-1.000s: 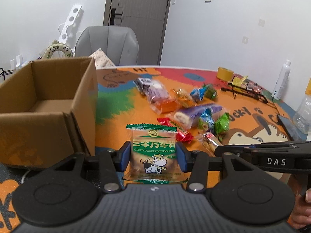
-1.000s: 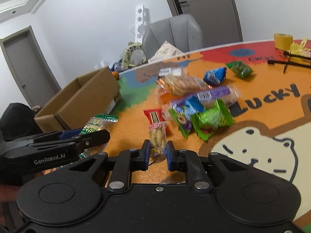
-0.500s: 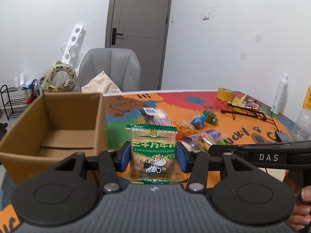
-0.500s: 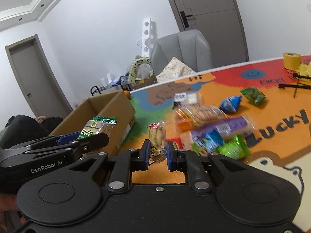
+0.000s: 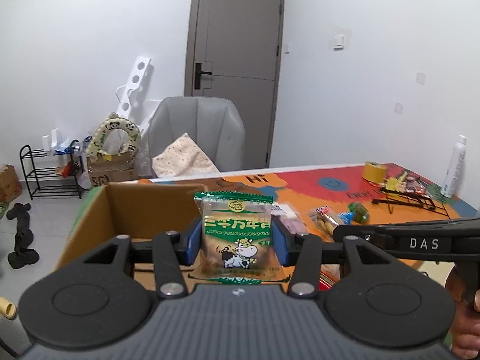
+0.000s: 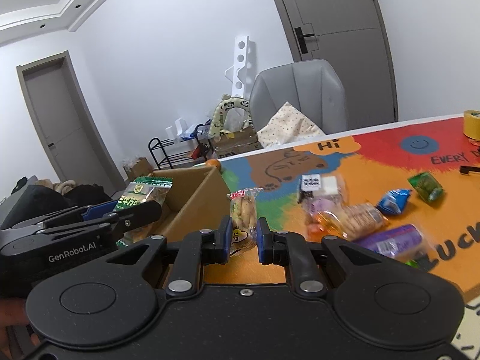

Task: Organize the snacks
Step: 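Carry both packs over the cardboard box and open both grippers to drop them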

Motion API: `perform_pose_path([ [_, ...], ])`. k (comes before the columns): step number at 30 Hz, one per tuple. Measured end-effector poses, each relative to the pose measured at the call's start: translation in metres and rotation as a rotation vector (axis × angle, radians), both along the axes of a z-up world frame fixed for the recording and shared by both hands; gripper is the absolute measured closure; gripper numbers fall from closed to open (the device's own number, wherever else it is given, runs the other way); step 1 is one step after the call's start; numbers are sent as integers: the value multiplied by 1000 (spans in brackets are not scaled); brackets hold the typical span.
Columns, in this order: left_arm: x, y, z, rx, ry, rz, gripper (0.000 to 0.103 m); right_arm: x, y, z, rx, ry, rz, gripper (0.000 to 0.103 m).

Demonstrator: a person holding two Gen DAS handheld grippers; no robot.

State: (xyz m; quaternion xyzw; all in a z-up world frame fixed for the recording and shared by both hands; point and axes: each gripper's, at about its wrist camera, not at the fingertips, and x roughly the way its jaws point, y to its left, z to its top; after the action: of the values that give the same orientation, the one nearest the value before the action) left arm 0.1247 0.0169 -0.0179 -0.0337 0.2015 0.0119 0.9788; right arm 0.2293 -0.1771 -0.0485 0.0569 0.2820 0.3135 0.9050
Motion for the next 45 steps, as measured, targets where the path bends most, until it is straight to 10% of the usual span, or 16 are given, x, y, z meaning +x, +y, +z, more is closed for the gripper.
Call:
perform_pose_path([
  [34,58,108,4,-64,47,168,55,64,112,-1,70,69,155,87],
  [45,39,117,11,-59,2,226,23,55,110,4,82,71,139,60],
])
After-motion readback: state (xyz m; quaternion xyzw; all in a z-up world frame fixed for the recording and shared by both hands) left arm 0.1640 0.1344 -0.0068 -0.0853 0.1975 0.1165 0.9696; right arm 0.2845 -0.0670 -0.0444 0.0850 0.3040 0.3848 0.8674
